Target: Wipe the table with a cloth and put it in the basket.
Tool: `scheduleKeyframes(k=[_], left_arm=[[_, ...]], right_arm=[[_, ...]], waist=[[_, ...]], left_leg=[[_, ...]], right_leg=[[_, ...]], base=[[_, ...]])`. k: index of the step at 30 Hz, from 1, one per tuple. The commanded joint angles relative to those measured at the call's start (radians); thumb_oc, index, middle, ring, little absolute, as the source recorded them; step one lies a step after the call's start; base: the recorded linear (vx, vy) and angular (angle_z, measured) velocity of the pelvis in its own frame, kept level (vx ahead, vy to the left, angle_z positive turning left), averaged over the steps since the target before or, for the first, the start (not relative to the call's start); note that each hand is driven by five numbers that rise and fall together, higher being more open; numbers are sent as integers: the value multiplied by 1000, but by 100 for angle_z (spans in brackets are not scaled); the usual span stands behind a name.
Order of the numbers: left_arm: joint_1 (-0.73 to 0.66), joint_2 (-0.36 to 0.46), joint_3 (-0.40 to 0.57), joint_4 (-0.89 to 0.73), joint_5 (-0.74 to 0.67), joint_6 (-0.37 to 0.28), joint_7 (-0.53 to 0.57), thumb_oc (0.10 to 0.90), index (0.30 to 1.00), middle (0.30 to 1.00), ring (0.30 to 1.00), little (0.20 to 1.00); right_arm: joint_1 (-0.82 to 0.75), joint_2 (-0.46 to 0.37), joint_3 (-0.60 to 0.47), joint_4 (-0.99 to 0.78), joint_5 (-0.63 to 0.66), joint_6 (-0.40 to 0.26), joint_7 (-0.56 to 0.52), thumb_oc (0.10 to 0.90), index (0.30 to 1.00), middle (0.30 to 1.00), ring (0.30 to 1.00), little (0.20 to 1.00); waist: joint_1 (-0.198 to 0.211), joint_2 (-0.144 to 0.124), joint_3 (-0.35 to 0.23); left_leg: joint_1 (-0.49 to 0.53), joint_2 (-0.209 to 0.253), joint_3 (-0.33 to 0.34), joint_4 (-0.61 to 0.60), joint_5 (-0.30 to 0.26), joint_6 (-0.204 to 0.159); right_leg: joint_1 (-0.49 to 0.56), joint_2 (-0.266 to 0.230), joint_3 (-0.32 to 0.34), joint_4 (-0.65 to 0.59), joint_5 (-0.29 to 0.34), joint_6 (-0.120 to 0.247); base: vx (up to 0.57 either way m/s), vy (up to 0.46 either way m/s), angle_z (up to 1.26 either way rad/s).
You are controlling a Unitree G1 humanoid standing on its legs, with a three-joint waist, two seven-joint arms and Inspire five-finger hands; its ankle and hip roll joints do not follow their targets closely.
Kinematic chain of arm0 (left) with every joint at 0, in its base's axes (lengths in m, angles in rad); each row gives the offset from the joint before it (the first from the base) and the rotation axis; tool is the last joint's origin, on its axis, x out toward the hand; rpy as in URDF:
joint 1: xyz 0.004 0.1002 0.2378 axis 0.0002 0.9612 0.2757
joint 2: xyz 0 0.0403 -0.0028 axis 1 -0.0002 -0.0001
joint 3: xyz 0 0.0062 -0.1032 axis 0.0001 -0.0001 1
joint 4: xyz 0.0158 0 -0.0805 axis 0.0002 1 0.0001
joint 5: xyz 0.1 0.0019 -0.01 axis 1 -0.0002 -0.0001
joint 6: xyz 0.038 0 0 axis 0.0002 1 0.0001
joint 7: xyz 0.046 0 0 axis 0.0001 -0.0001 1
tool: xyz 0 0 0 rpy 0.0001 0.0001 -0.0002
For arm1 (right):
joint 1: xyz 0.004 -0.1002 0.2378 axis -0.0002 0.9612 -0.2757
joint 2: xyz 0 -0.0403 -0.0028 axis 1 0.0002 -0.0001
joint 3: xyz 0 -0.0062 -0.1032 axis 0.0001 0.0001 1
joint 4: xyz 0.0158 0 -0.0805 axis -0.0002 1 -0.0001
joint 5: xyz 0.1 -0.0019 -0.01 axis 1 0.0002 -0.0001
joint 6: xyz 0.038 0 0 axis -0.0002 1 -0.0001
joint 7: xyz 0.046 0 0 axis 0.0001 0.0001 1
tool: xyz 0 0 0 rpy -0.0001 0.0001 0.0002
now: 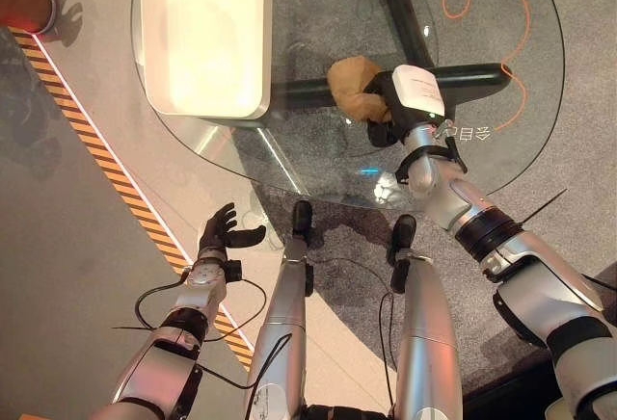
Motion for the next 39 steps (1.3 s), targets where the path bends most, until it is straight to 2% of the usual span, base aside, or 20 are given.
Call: scheduleKeyframes(k=[1, 17, 20, 30, 31, 39], left_arm=[[38, 11, 11, -1, 24, -14, 47, 800, 900, 900, 900, 900], [36, 13, 14, 7, 27, -19, 45, 800, 900, 900, 900, 900], [30, 16, 10, 10, 24, -13, 44, 800, 900, 900, 900, 900], [9, 26, 3, 37, 6, -18, 26, 800, 900, 900, 900, 900], [9, 28, 0, 44, 3, -21, 20, 800, 900, 900, 900, 900], [15, 41, -9, 37, -2, -19, 15, 800, 900, 900, 900, 900]], right_arm=[[37, 142, 104, -129, -31, -133, 102, 100, 300, 300, 300, 200], [77, 144, 128, -182, -47, -138, 113, 100, 300, 300, 300, 200], [79, 140, 131, -181, -51, -117, 93, 100, 300, 300, 300, 200], [47, 97, 108, -70, -38, -82, -51, 100, 300, 300, 300, 200], [36, 84, 94, -28, -19, -80, -93, 100, 300, 300, 300, 200], [-59, 7, -6, 72, 102, -112, -258, 100, 300, 300, 300, 200]], waist=[[1, 27, -19], [-3, 25, -19], [-5, 23, -19], [-5, 28, -19], [-2, 30, -19], [8, 35, -19]], left_leg=[[-21, -124, 112, 74, -63, 126], [-26, -124, 113, 68, -54, 127], [-26, -123, 113, 71, -55, 126], [-24, -121, 115, 73, -58, 128], [-24, -121, 114, 78, -60, 129], [-30, -116, 107, 75, -57, 133]], right_leg=[[14, 57, -58, -150, 92, -19], [5, 59, -54, -148, 96, -16], [6, 57, -55, -148, 98, -16], [6, 53, -57, -144, 98, -14], [7, 51, -59, -140, 98, -15], [0, 47, -64, -137, 110, -11]], base=[[0, 0, 0], [0, 0, 0], [0, 0, 0], [0, 0, 0], [0, 0, 0], [0, 0, 0]])
